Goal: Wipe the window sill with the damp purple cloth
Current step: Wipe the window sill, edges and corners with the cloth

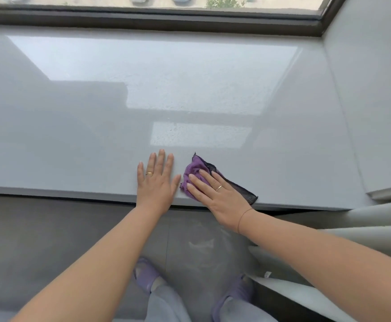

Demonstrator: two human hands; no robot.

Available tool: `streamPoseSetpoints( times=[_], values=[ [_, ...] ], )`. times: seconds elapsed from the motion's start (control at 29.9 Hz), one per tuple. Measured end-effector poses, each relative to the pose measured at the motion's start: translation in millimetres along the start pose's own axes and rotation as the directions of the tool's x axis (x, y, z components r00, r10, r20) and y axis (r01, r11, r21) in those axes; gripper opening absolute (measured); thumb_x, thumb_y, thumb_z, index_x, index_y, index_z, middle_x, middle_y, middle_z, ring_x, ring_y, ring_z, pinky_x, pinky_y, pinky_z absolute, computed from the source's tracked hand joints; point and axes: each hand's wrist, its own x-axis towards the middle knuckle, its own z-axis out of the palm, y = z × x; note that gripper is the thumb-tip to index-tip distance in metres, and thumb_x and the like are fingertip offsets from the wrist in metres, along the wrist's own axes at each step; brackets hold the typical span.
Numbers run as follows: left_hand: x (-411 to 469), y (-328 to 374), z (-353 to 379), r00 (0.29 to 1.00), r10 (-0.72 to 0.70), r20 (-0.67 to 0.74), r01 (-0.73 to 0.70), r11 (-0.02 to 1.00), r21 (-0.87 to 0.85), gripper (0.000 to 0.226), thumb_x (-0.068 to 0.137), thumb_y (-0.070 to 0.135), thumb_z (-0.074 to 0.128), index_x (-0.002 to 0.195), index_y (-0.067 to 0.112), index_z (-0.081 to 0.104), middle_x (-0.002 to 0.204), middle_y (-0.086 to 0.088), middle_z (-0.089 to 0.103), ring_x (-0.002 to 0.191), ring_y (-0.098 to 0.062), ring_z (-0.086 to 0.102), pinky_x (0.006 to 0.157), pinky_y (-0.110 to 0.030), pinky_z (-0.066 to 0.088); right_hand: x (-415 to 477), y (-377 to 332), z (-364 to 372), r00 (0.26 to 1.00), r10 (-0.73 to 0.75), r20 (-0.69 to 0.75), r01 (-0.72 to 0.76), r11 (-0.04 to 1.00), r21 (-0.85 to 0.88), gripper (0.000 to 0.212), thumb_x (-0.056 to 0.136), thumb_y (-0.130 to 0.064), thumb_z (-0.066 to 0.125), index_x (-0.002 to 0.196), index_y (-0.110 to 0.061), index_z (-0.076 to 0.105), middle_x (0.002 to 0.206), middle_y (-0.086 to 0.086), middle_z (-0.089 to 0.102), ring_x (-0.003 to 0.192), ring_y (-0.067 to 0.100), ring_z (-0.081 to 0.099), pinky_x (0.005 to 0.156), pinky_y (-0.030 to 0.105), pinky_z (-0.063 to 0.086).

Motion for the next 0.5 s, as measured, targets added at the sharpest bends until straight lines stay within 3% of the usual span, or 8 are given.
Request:
streamPoseSetpoints(
  times=[0.1, 0.2, 0.5],
  values=[
    [0, -26, -1, 0.998, -0.055, -0.018, 0.055, 0.998, -0.035, 0.063, 0.097, 0.049, 0.015, 0.151, 0.023, -0.003, 0.160, -0.001, -0.008, 0.147, -0.020, -0.007, 0.117, -0.045, -0.007, 21, -14, -5, 1.000, -0.023, 0.006, 0.023, 0.999, 0.028, 0.069, 0.080, -0.009, 0.020, 0.148, -0.019, 0.027, 0.155, 0.004, 0.027, 0.142, 0.031, 0.027, 0.116, 0.046, 0.023],
    [-5, -52, -1, 0.995, -0.095, -0.013, 0.095, 0.995, -0.036, 0.063, 0.097, 0.050, 0.014, 0.150, 0.023, -0.006, 0.160, 0.000, -0.010, 0.147, -0.019, -0.009, 0.117, -0.044, -0.007, 41, -29, -9, 0.998, -0.040, 0.038, 0.036, 0.994, 0.100, 0.069, 0.083, -0.009, 0.014, 0.151, -0.018, 0.007, 0.159, 0.004, 0.005, 0.146, 0.033, 0.007, 0.119, 0.048, 0.005],
    [-24, -147, 1, 0.977, -0.212, 0.008, 0.212, 0.977, -0.002, 0.064, 0.094, 0.054, 0.006, 0.149, 0.026, -0.012, 0.159, 0.000, -0.012, 0.147, -0.020, -0.011, 0.116, -0.045, -0.008, 110, -84, -25, 0.996, -0.068, 0.049, 0.058, 0.980, 0.188, 0.070, 0.090, -0.006, 0.020, 0.147, -0.019, -0.017, 0.157, 0.003, -0.018, 0.139, 0.032, -0.026, 0.114, 0.044, -0.020]
  ],
)
